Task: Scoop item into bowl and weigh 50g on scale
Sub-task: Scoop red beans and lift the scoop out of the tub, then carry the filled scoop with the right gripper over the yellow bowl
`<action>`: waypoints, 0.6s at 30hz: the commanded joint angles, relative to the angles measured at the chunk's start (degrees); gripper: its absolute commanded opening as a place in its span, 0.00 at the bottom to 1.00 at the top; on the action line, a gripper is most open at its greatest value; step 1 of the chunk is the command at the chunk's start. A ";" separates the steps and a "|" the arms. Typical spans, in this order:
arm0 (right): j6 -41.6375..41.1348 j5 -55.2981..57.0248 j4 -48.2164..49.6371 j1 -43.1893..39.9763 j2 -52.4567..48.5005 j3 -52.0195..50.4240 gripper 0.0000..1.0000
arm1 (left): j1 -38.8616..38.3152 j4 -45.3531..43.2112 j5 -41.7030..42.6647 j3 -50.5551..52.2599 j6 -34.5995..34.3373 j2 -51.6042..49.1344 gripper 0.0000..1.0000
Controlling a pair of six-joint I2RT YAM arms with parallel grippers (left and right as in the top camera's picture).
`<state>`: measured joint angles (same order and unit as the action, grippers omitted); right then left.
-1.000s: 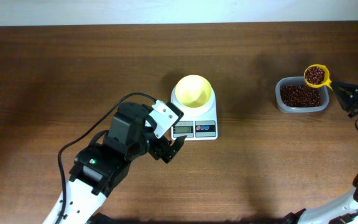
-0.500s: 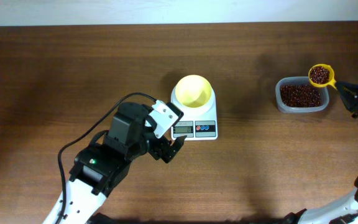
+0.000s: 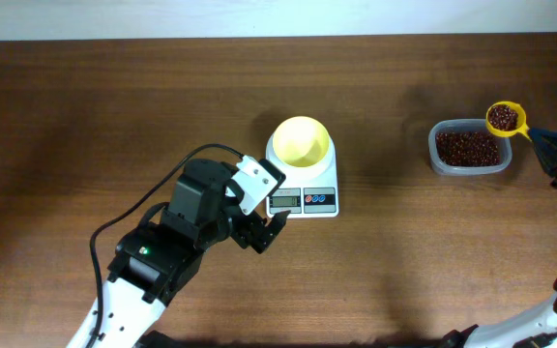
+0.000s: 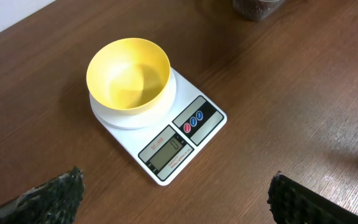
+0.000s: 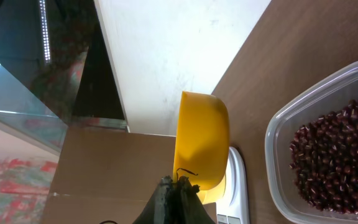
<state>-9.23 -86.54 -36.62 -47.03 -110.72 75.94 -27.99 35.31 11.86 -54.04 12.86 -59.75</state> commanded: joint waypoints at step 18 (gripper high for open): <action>-0.31 -2.36 1.01 19.85 -0.37 -0.31 0.04 | 0.31 -0.11 0.83 0.50 0.28 0.57 0.99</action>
<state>-9.89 -86.70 -35.70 -29.17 -110.72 75.94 -27.99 35.31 11.86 -54.04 12.86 -59.75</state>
